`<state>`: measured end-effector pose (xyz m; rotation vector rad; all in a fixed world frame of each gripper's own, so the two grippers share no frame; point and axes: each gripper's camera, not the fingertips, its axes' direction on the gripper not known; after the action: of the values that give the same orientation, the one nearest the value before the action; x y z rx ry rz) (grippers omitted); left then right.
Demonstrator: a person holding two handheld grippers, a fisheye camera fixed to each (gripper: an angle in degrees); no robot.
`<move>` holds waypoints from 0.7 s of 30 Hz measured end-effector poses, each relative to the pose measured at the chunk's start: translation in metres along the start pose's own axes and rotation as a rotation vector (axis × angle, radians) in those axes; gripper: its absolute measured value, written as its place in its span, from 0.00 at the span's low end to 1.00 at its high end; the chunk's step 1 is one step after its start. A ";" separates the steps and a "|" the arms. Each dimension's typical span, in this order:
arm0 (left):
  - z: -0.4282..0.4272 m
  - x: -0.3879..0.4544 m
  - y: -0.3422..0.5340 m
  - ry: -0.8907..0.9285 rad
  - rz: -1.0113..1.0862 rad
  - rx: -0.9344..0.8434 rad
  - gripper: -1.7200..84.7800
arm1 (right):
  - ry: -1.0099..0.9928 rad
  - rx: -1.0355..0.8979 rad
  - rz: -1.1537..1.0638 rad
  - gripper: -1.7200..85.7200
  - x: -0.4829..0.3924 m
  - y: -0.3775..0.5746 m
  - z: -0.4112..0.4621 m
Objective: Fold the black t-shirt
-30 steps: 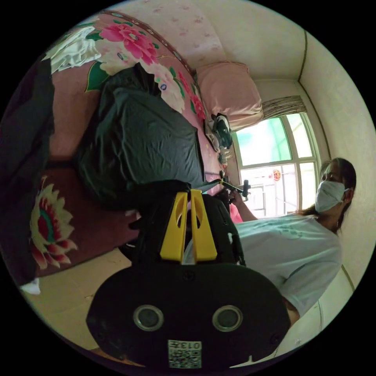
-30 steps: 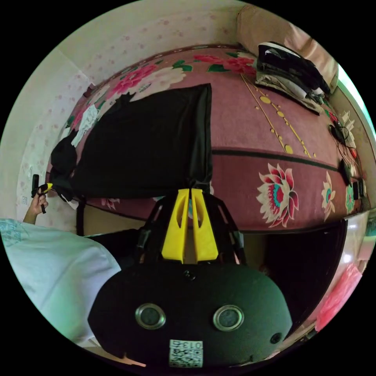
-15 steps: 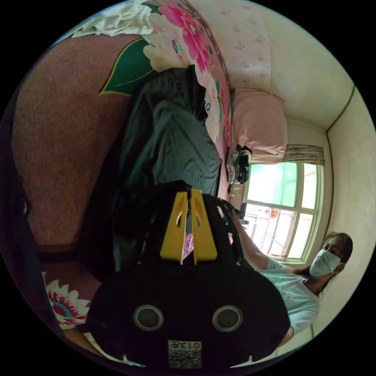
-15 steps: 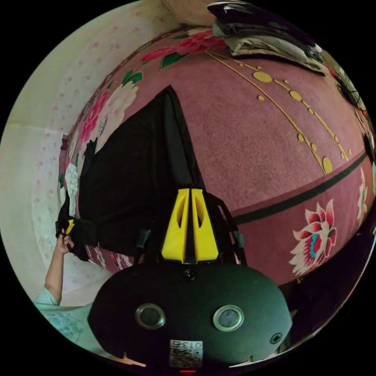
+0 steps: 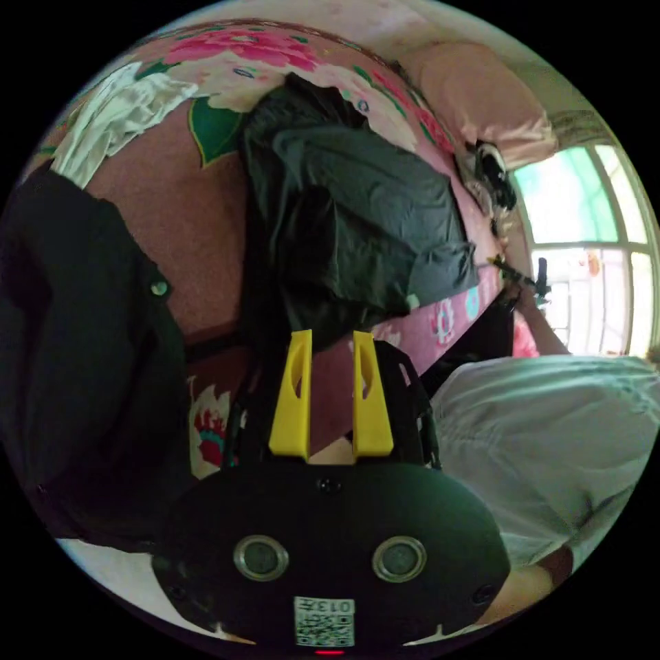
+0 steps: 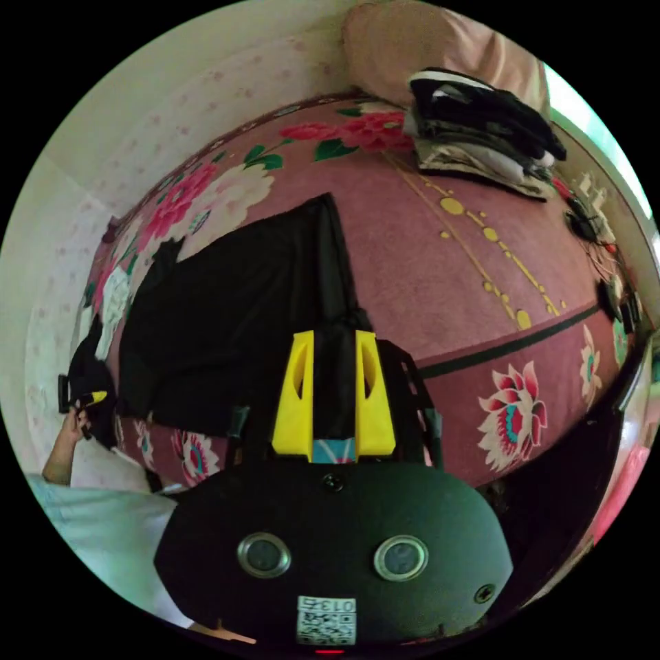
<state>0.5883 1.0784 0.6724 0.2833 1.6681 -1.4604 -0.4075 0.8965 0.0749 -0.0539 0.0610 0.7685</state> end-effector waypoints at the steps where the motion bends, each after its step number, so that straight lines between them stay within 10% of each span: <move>1: 0.012 0.010 -0.005 -0.072 0.032 -0.047 0.11 | 0.012 -0.023 -0.054 0.10 -0.020 0.001 0.009; 12: 0.008 0.013 -0.025 -0.025 -0.105 -0.040 0.02 | 0.147 -0.150 -0.187 0.02 -0.044 -0.042 0.046; 21: 0.048 0.133 -0.130 -0.093 0.253 -0.061 0.02 | 0.211 -0.106 -0.089 0.02 0.010 -0.099 0.029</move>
<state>0.4451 0.9508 0.6692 0.3724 1.5383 -1.2146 -0.3304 0.8343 0.1056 -0.2366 0.2172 0.6744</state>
